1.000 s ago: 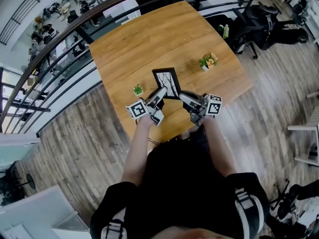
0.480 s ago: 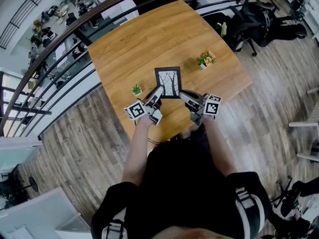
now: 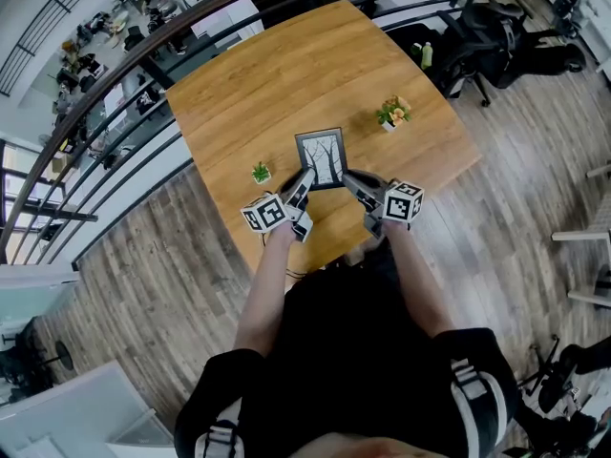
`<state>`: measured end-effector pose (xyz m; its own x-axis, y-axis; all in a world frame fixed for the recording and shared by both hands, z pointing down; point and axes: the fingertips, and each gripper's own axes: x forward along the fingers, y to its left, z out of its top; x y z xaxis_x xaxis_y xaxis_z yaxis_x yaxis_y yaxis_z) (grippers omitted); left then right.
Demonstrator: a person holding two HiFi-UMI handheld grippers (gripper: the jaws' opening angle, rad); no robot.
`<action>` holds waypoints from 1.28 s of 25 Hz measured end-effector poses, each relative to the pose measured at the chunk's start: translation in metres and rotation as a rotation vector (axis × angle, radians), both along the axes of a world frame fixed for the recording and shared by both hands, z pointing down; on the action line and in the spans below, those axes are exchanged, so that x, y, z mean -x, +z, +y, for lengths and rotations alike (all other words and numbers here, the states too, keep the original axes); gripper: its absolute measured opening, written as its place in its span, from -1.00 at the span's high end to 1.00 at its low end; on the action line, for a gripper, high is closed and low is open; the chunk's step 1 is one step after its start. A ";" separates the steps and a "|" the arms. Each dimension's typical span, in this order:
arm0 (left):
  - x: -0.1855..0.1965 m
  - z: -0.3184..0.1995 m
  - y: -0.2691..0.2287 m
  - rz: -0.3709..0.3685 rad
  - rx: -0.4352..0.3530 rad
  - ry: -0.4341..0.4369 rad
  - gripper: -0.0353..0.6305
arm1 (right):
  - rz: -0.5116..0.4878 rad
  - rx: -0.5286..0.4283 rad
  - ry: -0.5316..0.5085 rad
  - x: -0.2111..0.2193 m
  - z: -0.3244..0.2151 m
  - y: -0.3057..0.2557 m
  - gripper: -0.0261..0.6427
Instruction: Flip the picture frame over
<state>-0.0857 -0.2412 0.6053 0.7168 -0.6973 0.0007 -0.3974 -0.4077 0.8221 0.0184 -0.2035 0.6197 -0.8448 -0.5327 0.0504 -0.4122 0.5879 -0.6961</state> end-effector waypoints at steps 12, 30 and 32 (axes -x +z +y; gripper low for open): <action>-0.018 0.005 0.014 -0.214 -0.006 0.005 0.55 | 0.271 0.045 0.119 -0.010 0.001 0.039 0.66; -0.032 -0.004 0.090 -0.382 0.181 -0.044 0.55 | 0.436 0.181 0.090 -0.026 -0.011 0.104 0.66; -0.034 -0.004 0.100 -0.395 0.202 -0.038 0.55 | 0.435 0.208 0.081 -0.029 -0.012 0.115 0.66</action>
